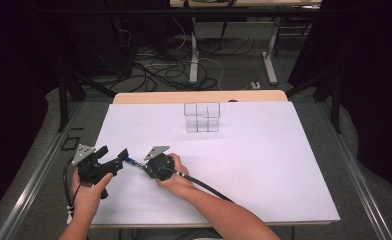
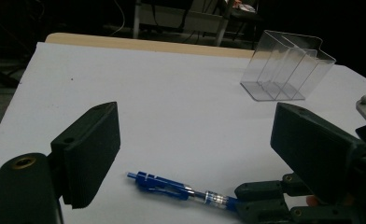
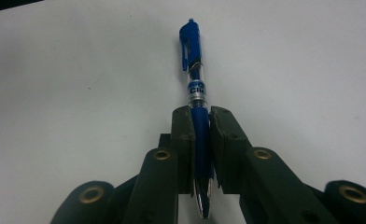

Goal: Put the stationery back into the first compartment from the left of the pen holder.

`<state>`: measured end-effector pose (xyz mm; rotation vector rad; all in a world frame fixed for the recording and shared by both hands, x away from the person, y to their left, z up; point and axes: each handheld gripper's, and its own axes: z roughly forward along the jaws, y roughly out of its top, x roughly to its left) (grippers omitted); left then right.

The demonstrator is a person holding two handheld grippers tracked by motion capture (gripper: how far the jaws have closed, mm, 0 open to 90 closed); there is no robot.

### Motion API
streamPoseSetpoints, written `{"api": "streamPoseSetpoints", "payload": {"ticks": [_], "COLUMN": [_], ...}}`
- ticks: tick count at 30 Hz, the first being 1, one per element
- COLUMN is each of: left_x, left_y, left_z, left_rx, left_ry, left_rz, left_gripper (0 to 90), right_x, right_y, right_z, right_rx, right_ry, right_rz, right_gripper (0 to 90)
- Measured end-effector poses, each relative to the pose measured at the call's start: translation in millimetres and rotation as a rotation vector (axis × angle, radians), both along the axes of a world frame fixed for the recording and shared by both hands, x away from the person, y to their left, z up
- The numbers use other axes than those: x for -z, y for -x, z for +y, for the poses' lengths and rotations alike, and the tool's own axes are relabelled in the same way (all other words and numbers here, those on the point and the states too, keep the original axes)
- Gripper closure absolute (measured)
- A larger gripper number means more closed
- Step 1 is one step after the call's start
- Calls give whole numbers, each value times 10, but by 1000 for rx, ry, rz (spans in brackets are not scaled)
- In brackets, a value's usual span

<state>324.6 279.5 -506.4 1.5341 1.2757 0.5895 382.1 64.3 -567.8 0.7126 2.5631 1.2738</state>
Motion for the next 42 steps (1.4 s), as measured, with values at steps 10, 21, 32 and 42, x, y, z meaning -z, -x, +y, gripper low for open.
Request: {"api": "streamPoseSetpoints", "payload": {"ticks": [10,21,32,42], "left_x": [5,11,5,-2], "left_y": [-4,-11,-18,-22], "left_z": [-5,-59,-113,-142], "left_rx": [-1,28,53,54], "left_ry": [1,0,-21,-23], "left_rz": [2,11,9,6], "left_gripper": [160,163,158,153], "right_x": [-81,-267,-411,-528], "right_y": [-60,-69,34,34], "right_z": [-411,-1001,-1626,-1952], "right_rx": [60,112,143,137], "right_ry": [-17,-47,-44,-31], "right_rz": [-7,-25,2,35], "right_gripper": [805,805,805,805]}}
